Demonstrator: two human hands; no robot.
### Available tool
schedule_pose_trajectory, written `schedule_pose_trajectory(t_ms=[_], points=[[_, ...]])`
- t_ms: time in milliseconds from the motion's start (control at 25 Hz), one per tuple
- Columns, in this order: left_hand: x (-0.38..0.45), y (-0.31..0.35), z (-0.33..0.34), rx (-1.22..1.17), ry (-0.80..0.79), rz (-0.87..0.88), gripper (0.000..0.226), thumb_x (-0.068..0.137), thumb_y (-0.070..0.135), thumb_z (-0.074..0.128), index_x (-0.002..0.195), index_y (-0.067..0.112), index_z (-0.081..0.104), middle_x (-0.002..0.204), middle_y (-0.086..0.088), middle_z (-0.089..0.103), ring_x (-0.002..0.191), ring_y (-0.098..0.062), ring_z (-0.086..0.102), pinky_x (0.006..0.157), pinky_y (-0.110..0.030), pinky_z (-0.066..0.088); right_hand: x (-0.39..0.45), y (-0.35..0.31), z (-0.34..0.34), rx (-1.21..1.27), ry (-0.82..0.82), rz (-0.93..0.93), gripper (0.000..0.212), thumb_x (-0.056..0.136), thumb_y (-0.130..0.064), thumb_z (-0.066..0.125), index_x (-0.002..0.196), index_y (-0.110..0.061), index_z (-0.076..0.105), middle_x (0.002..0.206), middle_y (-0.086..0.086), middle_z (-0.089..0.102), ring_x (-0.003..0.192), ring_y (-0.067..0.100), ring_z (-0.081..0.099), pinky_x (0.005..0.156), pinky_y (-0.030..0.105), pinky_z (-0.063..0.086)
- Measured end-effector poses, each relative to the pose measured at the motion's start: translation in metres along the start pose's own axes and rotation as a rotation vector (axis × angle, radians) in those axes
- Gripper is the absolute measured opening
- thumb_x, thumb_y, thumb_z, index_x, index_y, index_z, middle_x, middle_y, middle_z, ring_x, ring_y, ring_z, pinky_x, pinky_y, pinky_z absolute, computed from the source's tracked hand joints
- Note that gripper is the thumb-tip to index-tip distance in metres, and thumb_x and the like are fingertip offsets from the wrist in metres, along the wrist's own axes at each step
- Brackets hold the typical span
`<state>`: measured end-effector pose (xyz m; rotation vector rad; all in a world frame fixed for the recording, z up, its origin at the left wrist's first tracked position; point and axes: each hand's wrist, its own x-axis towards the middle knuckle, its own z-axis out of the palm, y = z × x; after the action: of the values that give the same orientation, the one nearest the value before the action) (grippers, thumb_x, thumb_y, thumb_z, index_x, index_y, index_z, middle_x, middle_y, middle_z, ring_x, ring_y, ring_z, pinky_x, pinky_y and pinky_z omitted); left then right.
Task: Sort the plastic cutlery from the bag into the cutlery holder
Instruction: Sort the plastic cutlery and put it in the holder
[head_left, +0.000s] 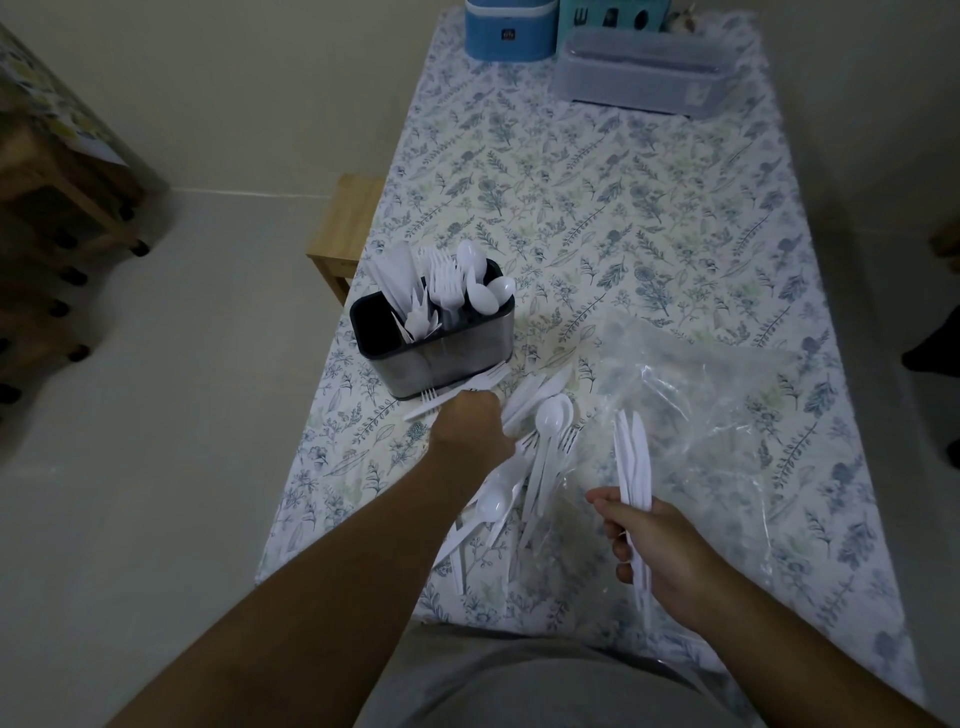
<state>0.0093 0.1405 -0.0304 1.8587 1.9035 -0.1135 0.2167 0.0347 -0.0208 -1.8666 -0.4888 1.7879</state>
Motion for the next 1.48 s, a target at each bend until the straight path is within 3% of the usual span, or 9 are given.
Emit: schedule_pose_trajectory(t_ms=[200, 440, 600, 800, 1000, 1120, 1320, 1480], points=[[0.001, 0.001, 0.003, -0.017, -0.013, -0.045, 0.037, 0.071, 0.028, 0.082, 0.098, 0.011, 0.063, 0.089, -0.003, 0.062, 0.089, -0.024, 0.065, 0.068, -0.031, 0.051, -0.002, 0.0, -0.003, -0.006, 0.003, -0.009, 0.014, 0.095, -0.014, 0.067, 0.105, -0.01, 0.076, 0.068, 0.004, 0.052, 0.056, 0.017, 0.044, 0.049, 0.026, 0.037], [0.002, 0.0, 0.005, 0.021, 0.029, -0.018, 0.032, 0.08, 0.023, 0.077, 0.106, 0.01, 0.065, 0.098, -0.008, 0.067, 0.094, -0.026, 0.067, 0.074, -0.033, 0.055, -0.003, -0.002, -0.001, 0.015, 0.0, -0.008, 0.016, 0.095, -0.014, 0.067, 0.107, -0.007, 0.074, 0.067, 0.003, 0.052, 0.055, 0.017, 0.043, 0.048, 0.026, 0.037], [0.006, -0.003, 0.001, -0.024, 0.008, -0.02, 0.019, 0.078, 0.021, 0.075, 0.086, 0.009, 0.062, 0.087, -0.009, 0.064, 0.089, -0.027, 0.068, 0.064, -0.029, 0.048, -0.004, -0.004, -0.003, 0.011, -0.004, -0.02, 0.017, 0.094, -0.016, 0.069, 0.107, -0.007, 0.075, 0.069, 0.005, 0.053, 0.056, 0.017, 0.044, 0.049, 0.027, 0.037], [0.005, -0.008, -0.02, -0.067, 0.033, 0.025, 0.012, 0.082, 0.016, 0.07, 0.085, 0.004, 0.073, 0.07, -0.004, 0.059, 0.063, -0.019, 0.056, 0.056, -0.026, 0.044, -0.008, -0.013, -0.001, 0.08, -0.037, -0.002, 0.018, 0.098, -0.018, 0.064, 0.11, -0.007, 0.072, 0.068, 0.004, 0.053, 0.057, 0.017, 0.045, 0.049, 0.028, 0.04], [-0.029, -0.006, -0.024, -0.393, 0.066, -0.004, 0.031, 0.072, 0.007, 0.068, 0.05, 0.009, 0.046, 0.05, -0.007, 0.035, 0.048, -0.017, 0.032, 0.049, -0.024, 0.027, -0.003, -0.027, 0.017, 0.195, -0.101, 0.009, 0.023, 0.101, -0.016, 0.059, 0.119, -0.007, 0.069, 0.079, 0.006, 0.057, 0.06, 0.015, 0.046, 0.05, 0.029, 0.041], [-0.058, 0.004, -0.02, -0.541, -0.03, -0.009, 0.026, 0.08, 0.011, 0.071, 0.057, 0.005, 0.061, 0.053, -0.018, 0.054, 0.044, -0.015, 0.043, 0.046, -0.023, 0.039, -0.001, -0.037, 0.038, 0.23, -0.13, 0.043, 0.027, 0.097, -0.025, 0.067, 0.116, -0.006, 0.07, 0.085, 0.006, 0.06, 0.057, 0.013, 0.043, 0.047, 0.026, 0.04], [-0.089, 0.02, -0.006, -0.593, -0.042, 0.064, 0.024, 0.082, 0.015, 0.071, 0.058, 0.017, 0.065, 0.051, -0.003, 0.059, 0.045, -0.01, 0.048, 0.049, -0.025, 0.041, -0.002, -0.039, 0.053, 0.175, -0.179, 0.019, 0.022, 0.09, -0.03, 0.076, 0.091, -0.008, 0.071, 0.073, 0.004, 0.063, 0.048, 0.011, 0.049, 0.046, 0.025, 0.04], [-0.092, 0.015, -0.006, -0.664, -0.07, 0.024, 0.007, 0.081, 0.016, 0.072, 0.077, 0.012, 0.076, 0.067, -0.01, 0.071, 0.05, -0.011, 0.056, 0.048, -0.021, 0.045, -0.002, -0.035, 0.046, 0.205, -0.157, 0.029, 0.019, 0.096, -0.023, 0.068, 0.104, -0.005, 0.071, 0.078, 0.006, 0.066, 0.054, 0.013, 0.052, 0.046, 0.027, 0.04]])
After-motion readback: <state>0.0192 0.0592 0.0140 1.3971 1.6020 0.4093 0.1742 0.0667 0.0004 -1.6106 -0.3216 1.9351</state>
